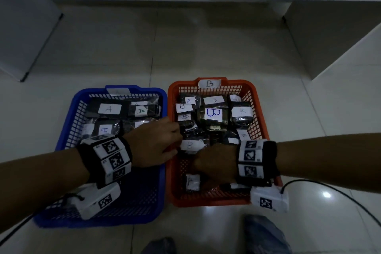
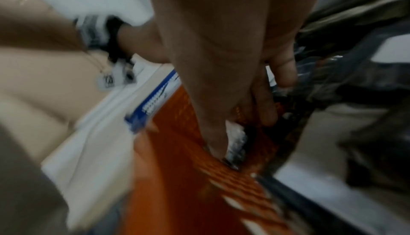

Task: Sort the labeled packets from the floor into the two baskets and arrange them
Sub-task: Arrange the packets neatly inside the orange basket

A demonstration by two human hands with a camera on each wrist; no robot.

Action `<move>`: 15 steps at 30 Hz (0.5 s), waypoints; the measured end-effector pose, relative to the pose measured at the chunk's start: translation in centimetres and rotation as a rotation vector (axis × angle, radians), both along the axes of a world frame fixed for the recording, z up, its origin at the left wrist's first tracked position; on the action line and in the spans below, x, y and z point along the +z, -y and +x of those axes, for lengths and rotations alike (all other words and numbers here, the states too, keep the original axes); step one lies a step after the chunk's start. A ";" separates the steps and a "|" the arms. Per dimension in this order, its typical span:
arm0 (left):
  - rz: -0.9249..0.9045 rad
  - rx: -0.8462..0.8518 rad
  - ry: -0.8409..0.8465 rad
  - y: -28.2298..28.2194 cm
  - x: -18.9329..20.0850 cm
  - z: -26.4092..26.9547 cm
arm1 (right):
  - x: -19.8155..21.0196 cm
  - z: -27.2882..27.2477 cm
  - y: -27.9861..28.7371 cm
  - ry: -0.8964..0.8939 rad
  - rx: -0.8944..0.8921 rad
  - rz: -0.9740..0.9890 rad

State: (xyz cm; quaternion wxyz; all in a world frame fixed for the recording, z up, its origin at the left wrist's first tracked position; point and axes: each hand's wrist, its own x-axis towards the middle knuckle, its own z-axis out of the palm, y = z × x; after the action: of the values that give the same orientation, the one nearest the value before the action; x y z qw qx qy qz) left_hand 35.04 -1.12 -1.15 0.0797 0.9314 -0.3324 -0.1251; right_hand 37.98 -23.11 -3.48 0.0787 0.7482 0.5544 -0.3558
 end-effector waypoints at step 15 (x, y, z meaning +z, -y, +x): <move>0.051 0.030 -0.025 0.1 0.2 -0.1 | 0.6 5.9 0.4 -0.149 -0.694 0.433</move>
State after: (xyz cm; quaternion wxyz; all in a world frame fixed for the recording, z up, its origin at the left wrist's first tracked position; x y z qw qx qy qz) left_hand 34.99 -1.17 -0.97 0.0618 0.9364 -0.3141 -0.1438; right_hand 43.85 -23.46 -2.89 -0.2456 0.8622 0.3355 -0.2894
